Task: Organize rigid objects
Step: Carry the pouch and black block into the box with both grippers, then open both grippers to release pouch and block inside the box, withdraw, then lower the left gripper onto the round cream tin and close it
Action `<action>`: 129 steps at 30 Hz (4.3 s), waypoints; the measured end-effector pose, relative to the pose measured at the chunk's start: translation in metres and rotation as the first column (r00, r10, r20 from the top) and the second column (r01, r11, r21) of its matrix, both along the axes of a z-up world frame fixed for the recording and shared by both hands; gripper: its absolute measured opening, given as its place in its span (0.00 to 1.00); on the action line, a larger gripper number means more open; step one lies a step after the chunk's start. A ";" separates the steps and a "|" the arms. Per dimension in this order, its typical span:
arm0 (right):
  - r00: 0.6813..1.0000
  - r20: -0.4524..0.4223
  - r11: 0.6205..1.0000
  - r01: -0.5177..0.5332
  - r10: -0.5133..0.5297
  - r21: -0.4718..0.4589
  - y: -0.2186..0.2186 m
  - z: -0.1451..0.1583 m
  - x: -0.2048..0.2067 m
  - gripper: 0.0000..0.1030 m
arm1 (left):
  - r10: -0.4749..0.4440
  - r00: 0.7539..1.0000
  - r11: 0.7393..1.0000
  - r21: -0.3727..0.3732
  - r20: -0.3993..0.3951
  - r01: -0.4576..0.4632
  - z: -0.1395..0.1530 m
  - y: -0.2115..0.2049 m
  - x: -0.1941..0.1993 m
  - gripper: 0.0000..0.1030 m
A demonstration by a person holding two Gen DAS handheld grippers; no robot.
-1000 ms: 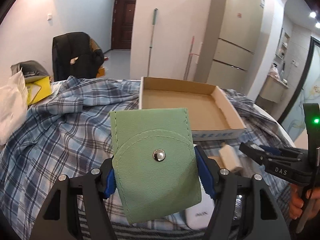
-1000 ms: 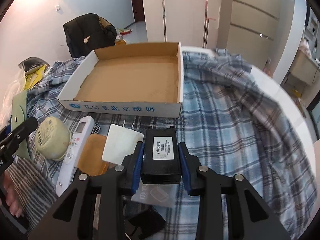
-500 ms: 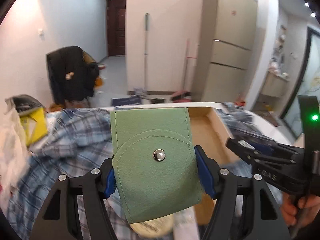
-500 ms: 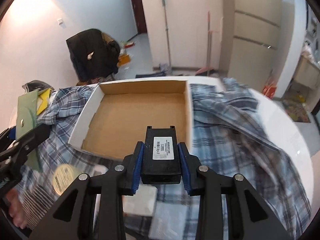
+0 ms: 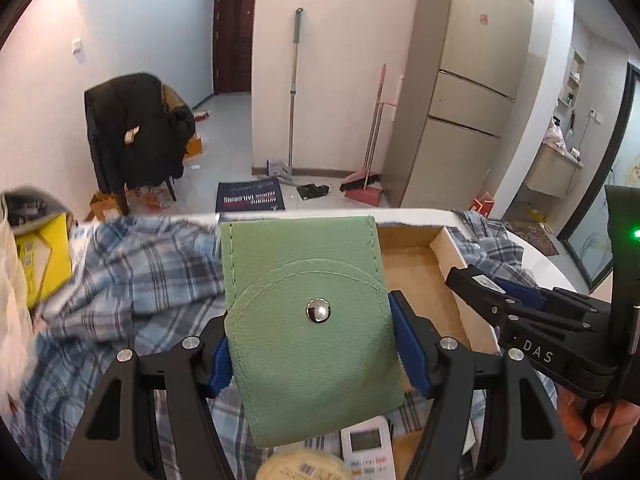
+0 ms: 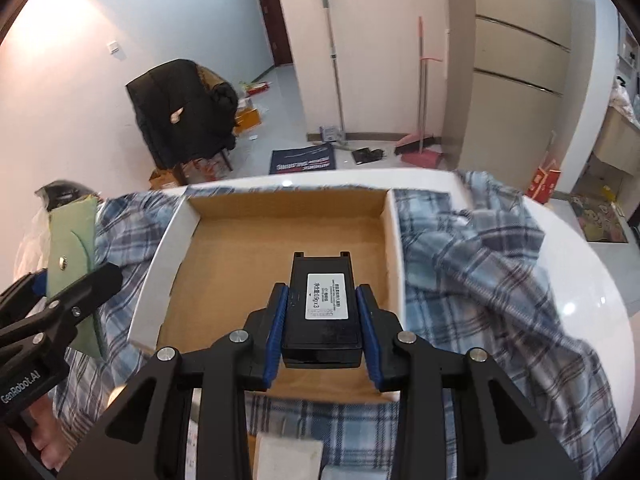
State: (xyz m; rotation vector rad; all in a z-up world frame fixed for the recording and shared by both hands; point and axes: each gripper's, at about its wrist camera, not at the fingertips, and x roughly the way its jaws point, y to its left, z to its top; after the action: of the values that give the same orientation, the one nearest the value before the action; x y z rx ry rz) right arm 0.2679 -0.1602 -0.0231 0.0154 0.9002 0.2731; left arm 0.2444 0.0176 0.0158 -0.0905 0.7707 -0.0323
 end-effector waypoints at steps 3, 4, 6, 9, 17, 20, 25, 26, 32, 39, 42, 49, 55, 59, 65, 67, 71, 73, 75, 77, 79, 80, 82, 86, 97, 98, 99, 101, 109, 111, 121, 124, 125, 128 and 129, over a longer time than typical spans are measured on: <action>0.999 -0.039 1.000 0.023 -0.022 0.002 -0.002 -0.007 0.010 0.32 | -0.072 0.996 0.997 0.006 -0.058 0.073 -0.002 -0.008 0.018 0.68; 0.997 -0.070 0.999 0.034 -0.035 -0.011 -0.001 -0.014 0.014 0.32 | -0.118 0.989 0.993 -0.005 -0.085 0.118 -0.005 -0.011 0.025 0.68; 0.993 -0.118 0.999 0.028 -0.030 -0.015 0.003 -0.030 0.019 0.32 | -0.132 0.985 0.991 -0.008 -0.110 0.132 -0.012 -0.013 0.034 0.68; 0.991 -0.131 1.000 -0.006 0.003 -0.026 0.010 -0.043 0.018 0.32 | -0.103 0.985 0.994 0.007 -0.141 0.105 -0.028 -0.013 0.040 0.68; 0.988 -0.154 0.998 -0.021 0.011 -0.066 0.015 -0.064 0.024 0.32 | -0.087 0.976 0.996 -0.018 -0.201 0.085 -0.060 -0.007 0.047 0.68; 0.986 -0.164 0.997 -0.012 -0.001 -0.075 0.012 -0.069 0.027 0.32 | -0.091 0.973 0.996 -0.024 -0.210 0.088 -0.064 -0.007 0.045 0.68; 0.991 -0.134 0.999 0.000 -0.005 -0.042 0.005 -0.061 0.024 0.49 | -0.089 0.976 0.996 -0.008 -0.197 0.089 -0.060 -0.008 0.041 0.68; 0.995 -0.094 0.999 0.016 -0.019 -0.034 0.002 -0.054 0.020 0.62 | -0.085 0.977 0.996 -0.014 -0.194 0.084 -0.059 -0.007 0.041 0.68; 0.992 0.116 0.999 0.046 -0.048 0.015 -0.009 -0.002 -0.004 0.85 | -0.065 0.979 0.998 -0.006 -0.192 0.065 -0.044 -0.005 0.042 0.68; 0.989 0.108 0.995 0.103 -0.101 -0.012 -0.025 -0.005 0.004 0.85 | -0.098 0.955 0.995 -0.036 -0.280 0.091 -0.046 -0.017 0.069 0.67; 0.989 0.088 0.992 0.118 -0.115 -0.039 -0.031 -0.015 0.012 0.85 | -0.061 0.938 0.997 0.018 -0.341 0.071 -0.065 -0.021 0.079 0.67; 0.989 0.080 0.991 0.129 -0.126 -0.024 -0.035 -0.022 0.012 0.85 | -0.039 0.931 0.998 0.034 -0.364 0.055 -0.080 -0.027 0.091 0.67; 0.991 0.080 0.994 0.112 -0.110 -0.012 -0.035 -0.022 0.011 0.85 | -0.013 0.914 1.000 0.005 -0.406 0.016 -0.092 -0.021 0.101 0.69; 0.991 0.090 0.995 0.100 -0.099 -0.006 -0.034 -0.019 0.010 0.85 | -0.062 0.935 0.998 -0.005 -0.350 0.064 -0.088 -0.024 0.096 0.86; 0.991 0.103 0.996 0.089 -0.088 -0.004 -0.031 -0.017 0.008 0.85 | -0.037 0.967 0.999 -0.045 -0.253 0.026 -0.073 -0.012 0.085 0.86; 0.990 0.112 0.996 0.085 -0.084 -0.003 -0.030 -0.014 0.007 0.85 | -0.027 0.981 0.999 -0.052 -0.192 0.018 -0.063 -0.008 0.079 0.86; 0.991 0.118 0.998 0.064 -0.065 0.011 -0.025 -0.008 0.002 0.85 | -0.036 0.998 0.999 -0.005 0.047 0.036 -0.024 -0.003 0.048 0.86; 0.990 0.132 0.999 0.048 -0.049 0.012 -0.021 -0.002 -0.004 0.85 | -0.044 0.985 0.999 0.014 0.168 0.043 -0.006 0.002 0.025 0.87; 0.987 0.157 0.999 0.039 -0.040 0.012 -0.017 0.007 -0.013 0.85 | -0.053 0.969 0.998 0.036 0.239 0.045 0.011 0.005 0.004 0.87; 0.982 0.184 0.999 0.031 -0.032 0.009 -0.014 0.017 -0.023 0.86 | -0.043 0.962 0.998 0.055 0.271 0.029 0.022 0.007 -0.014 0.87; 0.976 0.218 1.000 0.021 -0.020 -0.002 -0.010 0.029 -0.035 0.89 | -0.023 0.948 0.999 0.037 0.317 0.012 0.034 0.011 -0.036 0.87; 0.971 0.239 1.000 0.015 -0.014 -0.004 -0.009 0.036 -0.043 0.93 | -0.018 0.939 1.000 0.023 0.343 0.011 0.040 0.013 -0.049 0.87; 0.961 0.278 1.000 0.004 -0.002 -0.004 -0.007 0.048 -0.060 0.96 | -0.023 0.920 1.000 0.012 0.392 0.020 0.047 0.015 -0.071 0.87; 0.939 0.342 0.999 -0.037 0.030 0.016 -0.011 0.068 -0.099 1.00 | -0.113 0.849 0.988 0.152 0.515 0.039 0.060 -0.001 -0.118 1.00; 0.919 0.386 0.994 -0.100 0.076 0.043 -0.022 0.057 -0.181 1.00 | -0.019 0.839 1.000 0.015 0.544 0.013 0.064 -0.001 -0.200 1.00; 0.924 0.377 0.995 -0.091 0.071 0.035 -0.022 0.052 -0.184 1.00 | -0.017 0.835 1.000 0.017 0.550 0.009 0.061 -0.004 -0.207 1.00; 0.927 0.370 0.996 -0.085 0.067 0.031 -0.023 0.048 -0.188 1.00 | -0.018 0.835 1.000 0.027 0.550 0.004 0.057 -0.007 -0.215 1.00; 0.933 0.355 0.996 -0.081 0.067 0.026 -0.024 0.041 -0.192 1.00 | -0.030 0.838 0.999 0.037 0.545 0.011 0.050 -0.011 -0.223 1.00; 0.938 0.341 0.997 -0.068 0.055 0.026 -0.025 0.024 -0.188 1.00 | 0.011 0.875 1.000 -0.004 0.485 -0.010 0.015 0.003 -0.219 1.00; 0.945 0.320 0.996 -0.085 0.069 0.035 -0.025 0.017 -0.185 1.00 | 0.026 0.889 1.000 -0.020 0.457 -0.018 0.004 0.009 -0.214 1.00; 0.967 0.247 0.997 -0.067 0.060 0.022 -0.035 -0.016 -0.171 1.00 | 0.105 0.929 0.993 0.011 0.355 -0.117 -0.023 0.023 -0.195 1.00; 0.968 0.248 0.999 -0.047 0.040 0.023 -0.043 -0.017 -0.170 1.00 | 0.059 0.938 0.997 0.021 0.340 -0.070 -0.027 0.016 -0.193 1.00; 0.969 0.245 0.998 -0.045 0.035 0.034 -0.045 -0.016 -0.169 1.00 | 0.047 0.942 0.998 0.022 0.331 -0.058 -0.029 0.014 -0.191 1.00; 0.970 0.244 0.999 -0.034 0.023 0.041 -0.049 -0.014 -0.169 1.00 | 0.024 0.958 0.999 0.036 0.285 -0.035 -0.037 0.009 -0.184 1.00; 0.969 0.248 0.999 -0.026 0.018 0.031 -0.049 -0.014 -0.169 1.00 | 0.016 0.963 0.998 0.053 0.269 -0.031 -0.039 0.005 -0.182 1.00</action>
State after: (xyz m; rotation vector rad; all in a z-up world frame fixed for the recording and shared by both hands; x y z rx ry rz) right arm 0.0990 -0.2093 -0.0373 0.0022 0.6475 0.3038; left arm 0.0622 0.0225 -0.0234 -0.0394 0.4980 0.0005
